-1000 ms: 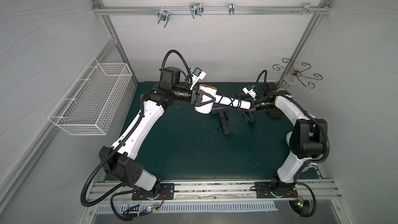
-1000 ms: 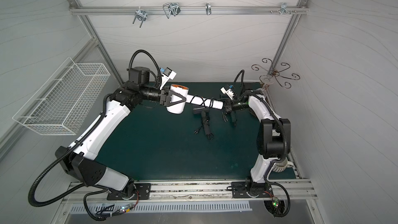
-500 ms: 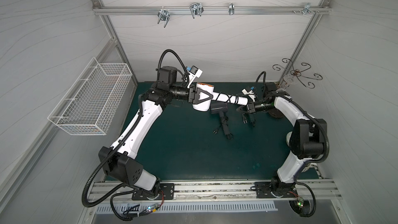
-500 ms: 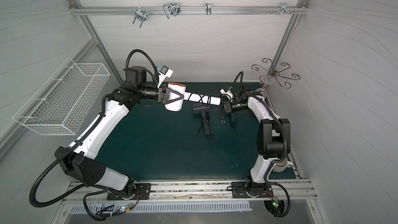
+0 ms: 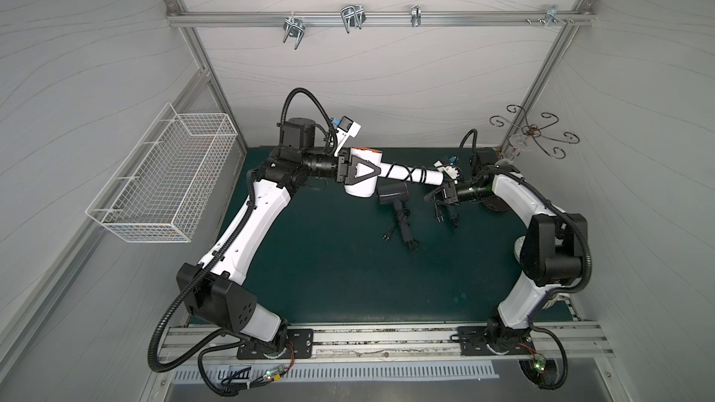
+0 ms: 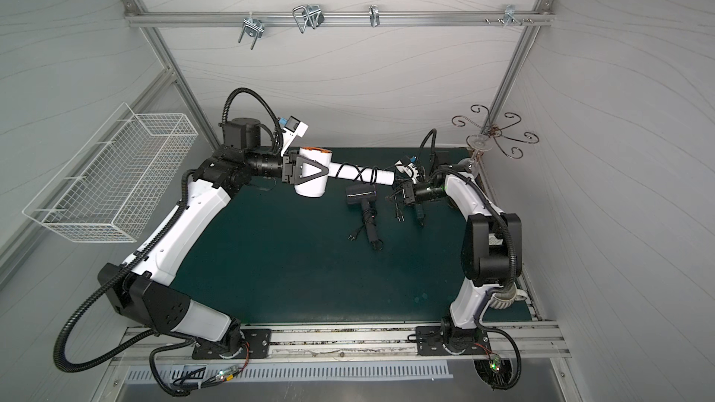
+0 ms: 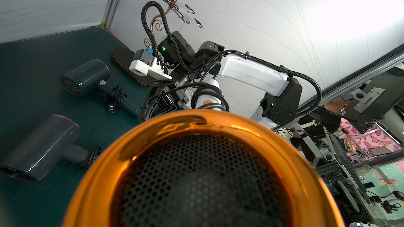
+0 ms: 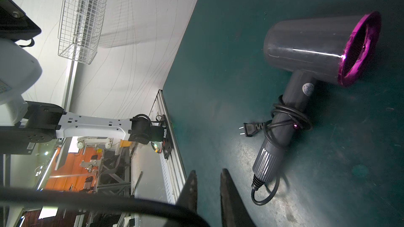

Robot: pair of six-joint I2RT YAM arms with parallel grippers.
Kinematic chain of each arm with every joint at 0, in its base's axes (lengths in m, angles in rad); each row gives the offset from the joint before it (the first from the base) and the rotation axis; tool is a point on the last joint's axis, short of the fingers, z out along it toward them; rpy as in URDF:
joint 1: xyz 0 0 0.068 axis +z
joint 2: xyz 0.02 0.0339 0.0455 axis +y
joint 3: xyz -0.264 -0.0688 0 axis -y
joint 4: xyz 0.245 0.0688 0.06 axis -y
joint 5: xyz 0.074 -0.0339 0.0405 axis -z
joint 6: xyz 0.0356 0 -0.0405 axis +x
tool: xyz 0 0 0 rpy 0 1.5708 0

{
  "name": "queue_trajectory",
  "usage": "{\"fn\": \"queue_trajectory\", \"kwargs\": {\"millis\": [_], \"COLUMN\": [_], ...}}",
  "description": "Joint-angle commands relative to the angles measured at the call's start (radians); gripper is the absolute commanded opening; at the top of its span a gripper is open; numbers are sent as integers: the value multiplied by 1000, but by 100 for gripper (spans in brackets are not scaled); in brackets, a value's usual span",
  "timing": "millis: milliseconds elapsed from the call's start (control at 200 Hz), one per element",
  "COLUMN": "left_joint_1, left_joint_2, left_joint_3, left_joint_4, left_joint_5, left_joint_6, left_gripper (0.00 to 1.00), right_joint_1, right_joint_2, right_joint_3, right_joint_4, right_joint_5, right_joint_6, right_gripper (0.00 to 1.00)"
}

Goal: Wrap the cord around the hair dryer
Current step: Wrap the power cord around the hair dryer.

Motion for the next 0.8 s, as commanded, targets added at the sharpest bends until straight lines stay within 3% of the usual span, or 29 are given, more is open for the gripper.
{"fn": "queue_trajectory", "kwargs": {"millis": [0,795], "left_joint_1": [7,39], "left_joint_2": [-46,-33], "left_joint_3": [25,25], "left_joint_4": [123,126], "left_joint_5": [70,45], "left_joint_6": [-4,-8], "left_gripper": [0,0], "right_joint_1": [5,-15], "right_joint_2": [-27,-115], "right_joint_3": [-13,-90], "right_joint_4": [-3,98], "right_joint_5": [5,51], "right_joint_6": [0,65], "right_gripper": [21,23]}}
